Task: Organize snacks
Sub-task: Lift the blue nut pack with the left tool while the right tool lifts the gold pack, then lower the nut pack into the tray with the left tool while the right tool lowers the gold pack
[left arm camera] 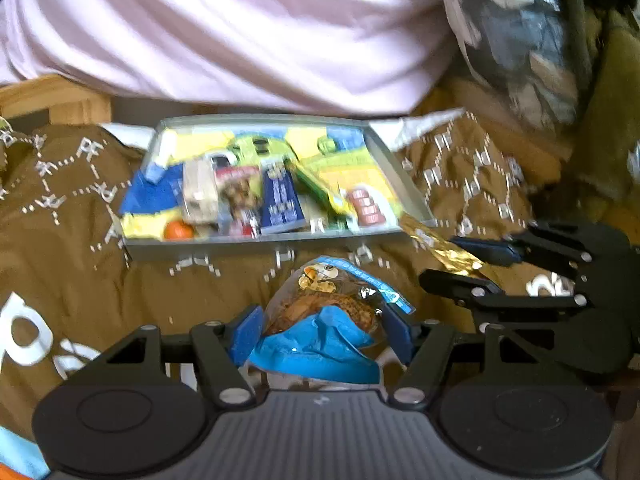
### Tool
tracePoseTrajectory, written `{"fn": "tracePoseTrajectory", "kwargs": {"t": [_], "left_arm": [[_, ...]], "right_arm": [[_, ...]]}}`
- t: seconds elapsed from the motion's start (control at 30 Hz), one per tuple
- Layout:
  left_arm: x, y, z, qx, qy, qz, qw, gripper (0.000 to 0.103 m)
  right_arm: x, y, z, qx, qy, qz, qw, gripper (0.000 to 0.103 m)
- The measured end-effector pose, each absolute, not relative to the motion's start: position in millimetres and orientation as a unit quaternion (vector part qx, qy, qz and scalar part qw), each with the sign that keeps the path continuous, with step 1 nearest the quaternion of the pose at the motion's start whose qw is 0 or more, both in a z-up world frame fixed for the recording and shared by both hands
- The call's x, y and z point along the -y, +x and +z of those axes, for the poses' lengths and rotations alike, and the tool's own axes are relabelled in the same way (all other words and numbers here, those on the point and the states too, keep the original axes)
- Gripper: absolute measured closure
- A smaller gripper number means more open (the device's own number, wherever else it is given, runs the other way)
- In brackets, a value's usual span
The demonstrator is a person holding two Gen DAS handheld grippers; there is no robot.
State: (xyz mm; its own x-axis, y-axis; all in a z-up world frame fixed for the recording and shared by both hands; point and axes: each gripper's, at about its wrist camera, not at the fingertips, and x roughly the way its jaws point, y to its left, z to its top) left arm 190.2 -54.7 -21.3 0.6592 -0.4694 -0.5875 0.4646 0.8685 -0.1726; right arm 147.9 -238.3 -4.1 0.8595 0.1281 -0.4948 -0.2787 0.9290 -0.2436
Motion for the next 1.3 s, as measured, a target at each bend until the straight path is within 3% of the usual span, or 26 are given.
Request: {"fn": "tracePoseTrajectory", "kwargs": {"t": [0.8,1.23,1.3], "left_arm": [[102.6,319.3,28.8,-0.236,-0.061,-0.179,0.953,0.031],[124.1,387.5,-8.2,-0.295,-0.060,-0.139,0.943,0.030],[123.6,389.0,-14.3,-0.303,-0.061,-0.133,0.942,0.036]], "right_arm": [[278.8,244.3,12.0,-0.115,-0.164,-0.010,0.980,0.066],[299.2,307.0,-25.1,-0.215,-0.099,-0.006,0.971,0.066],[298.7,312.7,-32.0,-0.230,-0.094,-0.005,0.969,0.066]]}}
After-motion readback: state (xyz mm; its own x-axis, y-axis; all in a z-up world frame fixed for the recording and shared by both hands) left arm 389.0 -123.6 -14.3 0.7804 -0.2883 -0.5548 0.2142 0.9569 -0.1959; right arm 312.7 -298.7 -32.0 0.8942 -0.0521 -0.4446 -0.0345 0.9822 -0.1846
